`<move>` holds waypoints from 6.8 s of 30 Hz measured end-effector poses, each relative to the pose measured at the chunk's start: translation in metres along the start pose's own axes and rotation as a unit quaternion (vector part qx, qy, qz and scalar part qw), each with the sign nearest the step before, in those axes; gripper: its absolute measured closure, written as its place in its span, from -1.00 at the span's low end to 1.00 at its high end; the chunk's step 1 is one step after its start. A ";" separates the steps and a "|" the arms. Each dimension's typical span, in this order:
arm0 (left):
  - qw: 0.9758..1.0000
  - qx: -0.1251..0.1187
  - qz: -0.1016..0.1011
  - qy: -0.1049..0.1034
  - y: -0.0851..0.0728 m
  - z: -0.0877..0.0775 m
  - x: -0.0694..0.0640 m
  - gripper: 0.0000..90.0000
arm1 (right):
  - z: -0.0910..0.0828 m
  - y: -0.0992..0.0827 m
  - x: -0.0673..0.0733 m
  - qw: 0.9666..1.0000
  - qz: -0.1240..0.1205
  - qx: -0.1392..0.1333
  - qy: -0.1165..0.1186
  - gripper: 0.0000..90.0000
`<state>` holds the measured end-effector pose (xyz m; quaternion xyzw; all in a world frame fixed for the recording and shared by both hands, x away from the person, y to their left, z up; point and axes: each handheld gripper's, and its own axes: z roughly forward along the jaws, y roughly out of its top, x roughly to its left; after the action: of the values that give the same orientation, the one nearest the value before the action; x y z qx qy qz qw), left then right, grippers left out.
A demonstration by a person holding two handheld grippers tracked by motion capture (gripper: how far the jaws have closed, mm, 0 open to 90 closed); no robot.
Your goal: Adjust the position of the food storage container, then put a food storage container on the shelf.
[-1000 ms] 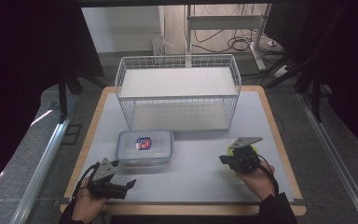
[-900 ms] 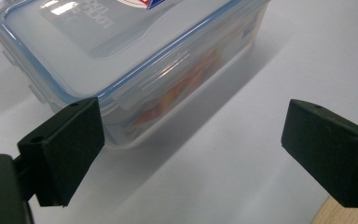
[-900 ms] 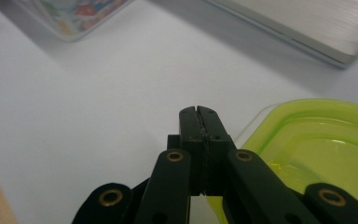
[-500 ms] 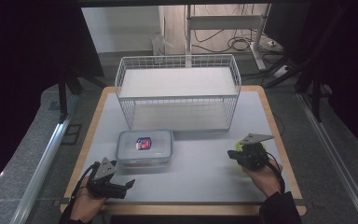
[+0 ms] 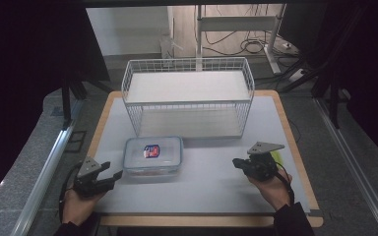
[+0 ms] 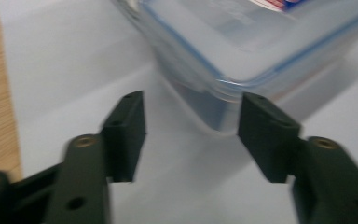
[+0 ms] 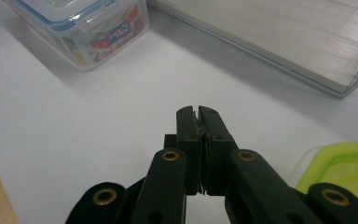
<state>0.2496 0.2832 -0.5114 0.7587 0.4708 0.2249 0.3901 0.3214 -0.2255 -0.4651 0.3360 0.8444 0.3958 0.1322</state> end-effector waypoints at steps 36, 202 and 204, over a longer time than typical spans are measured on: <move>0.998 0.058 -0.008 -0.037 0.043 0.079 0.014 1.00 | 0.045 0.009 0.025 1.000 -0.012 -0.006 -0.008 0.96; 0.949 0.008 -0.141 -0.281 0.054 0.074 -0.063 0.07 | 0.030 0.010 0.006 0.973 0.185 0.000 0.141 0.17; 0.949 0.008 -0.139 -0.283 0.055 0.074 -0.061 0.07 | 0.029 0.013 0.007 0.974 0.180 -0.006 0.138 0.17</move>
<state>0.3040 0.1871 -0.5094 0.7209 0.4438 -0.0595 0.5290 0.3363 -0.1978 -0.4739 0.4241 0.7778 0.4602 -0.0568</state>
